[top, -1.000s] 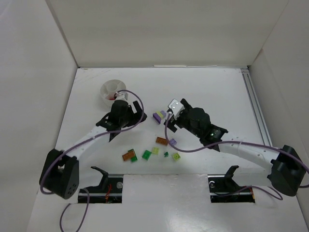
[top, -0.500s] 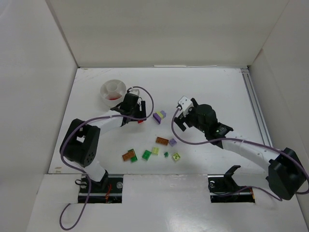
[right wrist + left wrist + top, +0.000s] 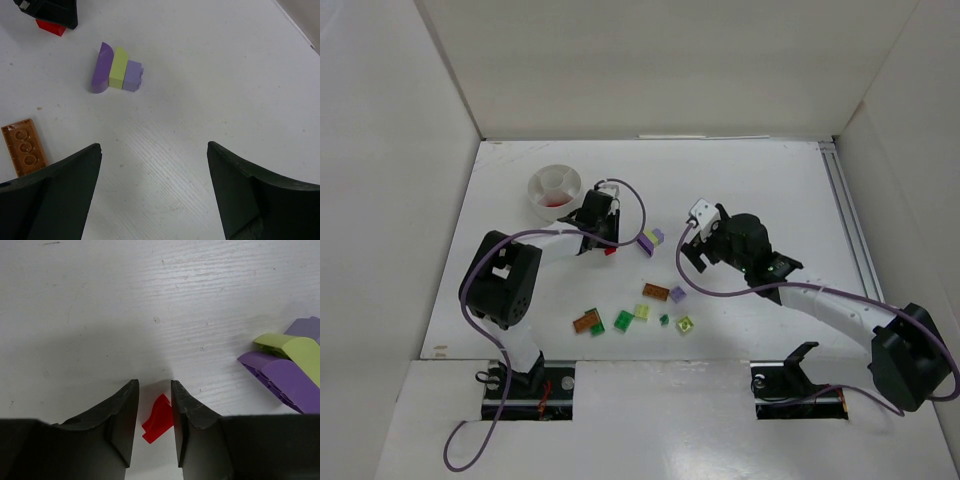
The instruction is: Sort the legos into containers by color
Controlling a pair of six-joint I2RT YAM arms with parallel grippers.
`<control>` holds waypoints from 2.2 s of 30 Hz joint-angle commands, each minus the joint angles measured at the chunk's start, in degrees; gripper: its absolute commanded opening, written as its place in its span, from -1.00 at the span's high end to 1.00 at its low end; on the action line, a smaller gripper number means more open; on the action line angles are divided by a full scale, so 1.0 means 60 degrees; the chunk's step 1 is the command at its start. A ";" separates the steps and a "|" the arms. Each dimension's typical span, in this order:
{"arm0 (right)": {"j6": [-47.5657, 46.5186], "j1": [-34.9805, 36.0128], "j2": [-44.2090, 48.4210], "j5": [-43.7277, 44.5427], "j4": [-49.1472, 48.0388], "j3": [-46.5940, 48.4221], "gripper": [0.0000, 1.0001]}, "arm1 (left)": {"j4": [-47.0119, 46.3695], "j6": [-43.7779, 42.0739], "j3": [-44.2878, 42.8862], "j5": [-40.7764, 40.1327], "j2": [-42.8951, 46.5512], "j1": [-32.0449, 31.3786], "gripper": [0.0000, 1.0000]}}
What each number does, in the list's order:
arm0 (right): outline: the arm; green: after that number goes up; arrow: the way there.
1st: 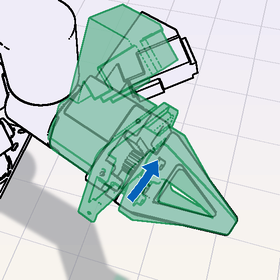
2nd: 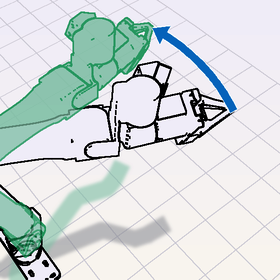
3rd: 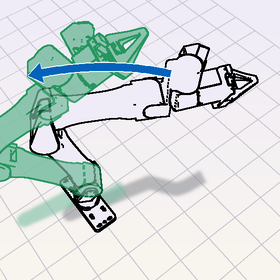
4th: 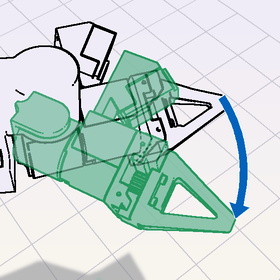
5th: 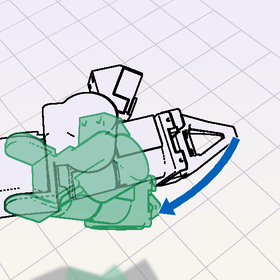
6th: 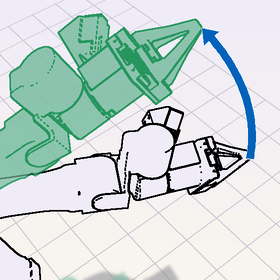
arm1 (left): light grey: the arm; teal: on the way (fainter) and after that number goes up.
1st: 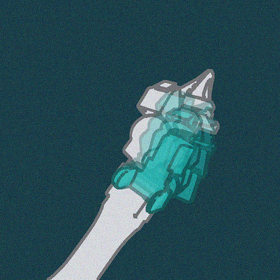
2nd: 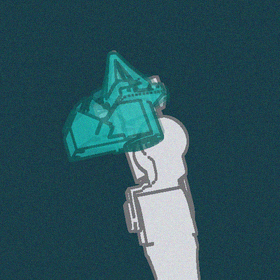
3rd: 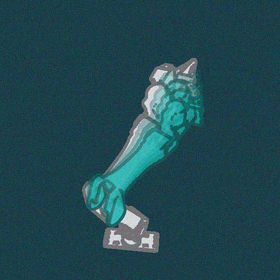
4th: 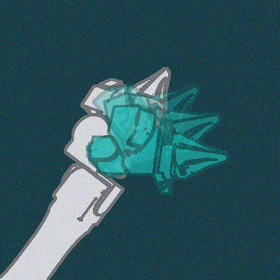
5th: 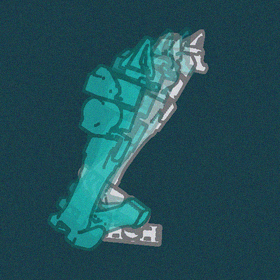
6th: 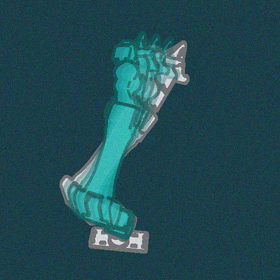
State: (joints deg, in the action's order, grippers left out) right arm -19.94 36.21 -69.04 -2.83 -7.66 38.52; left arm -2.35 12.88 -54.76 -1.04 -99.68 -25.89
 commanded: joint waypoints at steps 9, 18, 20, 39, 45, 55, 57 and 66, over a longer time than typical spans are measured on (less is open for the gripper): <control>0.0028 -0.0116 0.0270 -0.0202 -0.0217 -0.0019 -0.81 | 0.0787 0.0475 0.0586 0.0217 0.0295 -0.0196 0.38; 0.0028 -0.0116 0.0271 -0.0202 -0.0217 -0.0107 -0.81 | 0.1167 0.1162 0.0617 -0.0530 0.0295 -0.0768 0.94; 0.0028 -0.0116 0.0271 -0.0202 -0.0217 -0.0107 -0.81 | 0.1168 0.1163 0.0529 -0.0647 0.0382 -0.0768 1.00; 0.0028 -0.0291 0.0563 -0.0202 -0.0217 -0.0195 -0.81 | 0.2060 0.1617 -0.1198 -0.1483 0.2126 0.0052 1.00; -0.0060 -0.0292 0.0563 -0.0290 -0.0217 -0.0195 -0.81 | 0.1405 0.0549 -0.0221 0.0330 0.2463 0.0052 -0.15; -0.0060 -0.0292 0.0388 -0.0568 -0.0305 -0.0195 -0.81 | 0.0845 0.0445 0.0852 0.0453 0.1966 -0.0152 -0.18; -0.0060 -0.0292 0.0388 -0.0568 -0.0305 -0.0195 -0.81 | 0.0934 0.0445 0.0734 0.0145 0.1601 -0.0386 -0.12; -0.0060 -0.0292 0.0388 -0.0480 -0.0305 -0.0283 -0.81 | 0.1153 0.0459 0.0718 -0.0573 0.1276 -0.1017 0.12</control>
State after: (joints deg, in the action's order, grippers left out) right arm -20.14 34.85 -67.11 -5.08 -7.57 37.39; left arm 4.23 15.55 -49.58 -1.76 -92.58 -32.14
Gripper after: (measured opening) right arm 0.906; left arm 0.468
